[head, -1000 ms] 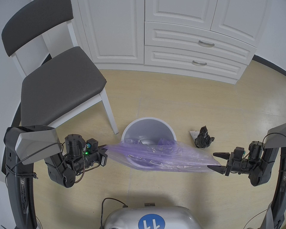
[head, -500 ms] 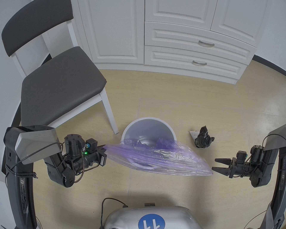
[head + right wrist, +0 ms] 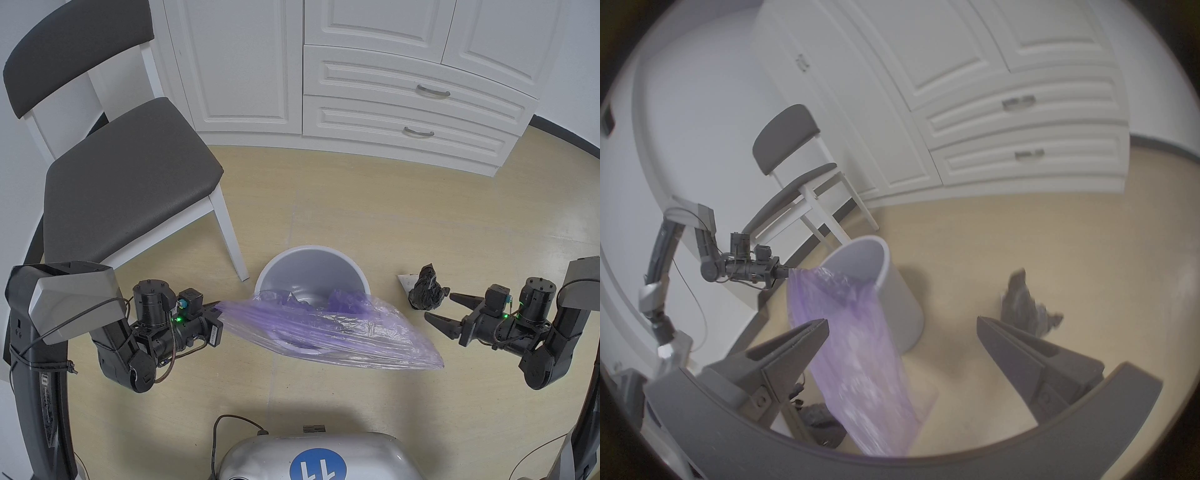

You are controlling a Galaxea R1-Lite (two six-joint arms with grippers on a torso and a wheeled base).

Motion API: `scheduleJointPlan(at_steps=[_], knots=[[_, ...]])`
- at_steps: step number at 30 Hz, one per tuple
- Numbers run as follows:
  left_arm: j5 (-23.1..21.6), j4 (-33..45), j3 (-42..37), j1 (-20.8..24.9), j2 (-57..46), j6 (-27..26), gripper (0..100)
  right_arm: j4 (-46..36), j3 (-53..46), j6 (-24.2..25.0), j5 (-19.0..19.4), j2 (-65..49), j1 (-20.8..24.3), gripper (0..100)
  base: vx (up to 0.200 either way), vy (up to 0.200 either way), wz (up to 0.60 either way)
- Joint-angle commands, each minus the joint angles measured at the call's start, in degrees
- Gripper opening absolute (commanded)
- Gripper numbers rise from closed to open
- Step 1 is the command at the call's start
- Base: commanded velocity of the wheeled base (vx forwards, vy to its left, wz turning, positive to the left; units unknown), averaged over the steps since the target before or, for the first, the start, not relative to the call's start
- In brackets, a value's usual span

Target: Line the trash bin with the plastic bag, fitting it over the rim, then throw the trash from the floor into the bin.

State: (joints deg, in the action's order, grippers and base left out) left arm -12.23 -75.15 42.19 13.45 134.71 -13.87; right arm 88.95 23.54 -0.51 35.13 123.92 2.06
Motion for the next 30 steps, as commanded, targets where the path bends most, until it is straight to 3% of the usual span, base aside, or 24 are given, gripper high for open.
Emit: scheduleJointPlan(at_steps=[1, 2, 3, 4, 5, 6, 10, 11, 12, 14, 15, 16, 17, 19, 25, 30], knots=[[-0.3, -0.6, -1.0, 0.0, -1.6, 0.2, 0, 1.0, 1.1, -7.4, -10.0, -11.0, 11.4, 100, 0.0, 0.0, 0.0], [-0.3, -0.6, -1.1, 0.1, -1.7, 0.2, 0, 1.0, 6.2, -15.1, -19.2, -10.6, 14.6, 100, 0.0, 0.0, 0.0], [-0.3, -0.6, -1.2, 0.1, -1.7, 0.2, 0, -0.1, 7.8, -17.1, -24.1, -10.3, 16.0, 100, 0.0, 0.0, 0.0], [-0.3, -0.6, -1.2, 0.1, -1.7, 0.2, 0, -0.5, 8.6, -17.7, -26.1, -10.1, 16.5, 100, 0.0, 0.0, 0.0], [-0.3, -0.6, -1.3, 0.1, -1.9, 0.2, 0, -1.9, 12.5, -20.0, -36.7, -8.9, 20.0, 100, 0.0, 0.0, 0.0], [-0.3, -0.7, -1.3, 0.2, -2.1, 0.2, 0, -2.6, 14.2, -20.3, -40.7, -8.6, 22.3, 100, 0.0, 0.0, 0.0], [-0.3, -0.7, -1.4, 0.2, -2.7, 0.2, 0, -6.8, 17.6, -22.3, -44.6, -9.0, 30.0, 100, 0.0, 0.0, 0.0], [-0.3, -0.7, -1.4, 0.2, -2.7, 0.2, 0, -6.8, 17.6, -22.3, -44.6, -9.0, 30.0, 100, 0.0, 0.0, 0.0], [-0.3, -0.6, -1.4, 0.2, -2.7, 0.2, 0, -12.5, 18.1, -26.1, -48.0, -10.5, 33.9, 100, 0.0, 0.0, 0.0], [-0.4, -0.7, -1.5, 0.4, -2.4, 0.0, 0, -18.7, 19.2, -29.1, -52.6, -11.2, 38.0, 100, 0.0, 0.0, 0.0], [-0.4, -0.7, -1.5, 0.4, -2.4, 0.0, 0, -18.7, 19.2, -29.1, -52.6, -11.2, 38.0, 100, 0.0, 0.0, 0.0], [-0.6, -0.8, -1.8, 0.4, -2.3, 0.0, 100, -23.7, 19.8, -30.4, -56.8, -10.6, 42.1, 100, 0.0, 0.0, 0.0], [-0.6, -0.8, -1.8, 0.4, -2.3, 0.0, 100, -23.7, 19.8, -30.4, -56.8, -10.6, 42.1, 100, 0.0, 0.0, 0.0], [-1.4, -2.1, -2.0, 0.4, -2.2, 0.2, 100, -26.3, 19.4, -33.1, -59.4, -8.0, 46.4, 100, 0.0, 0.0, 0.0], [-2.9, -3.5, -2.1, 0.0, -2.3, 0.5, 100, -26.1, 16.3, -41.9, -59.5, -3.1, 47.9, 100, 0.0, 0.0, 0.0], [-2.9, -3.4, -1.8, 0.0, -2.3, 0.6, 100, -26.1, 15.9, -42.2, -59.6, 0.3, 47.9, 100, 0.0, 0.0, 0.0]])
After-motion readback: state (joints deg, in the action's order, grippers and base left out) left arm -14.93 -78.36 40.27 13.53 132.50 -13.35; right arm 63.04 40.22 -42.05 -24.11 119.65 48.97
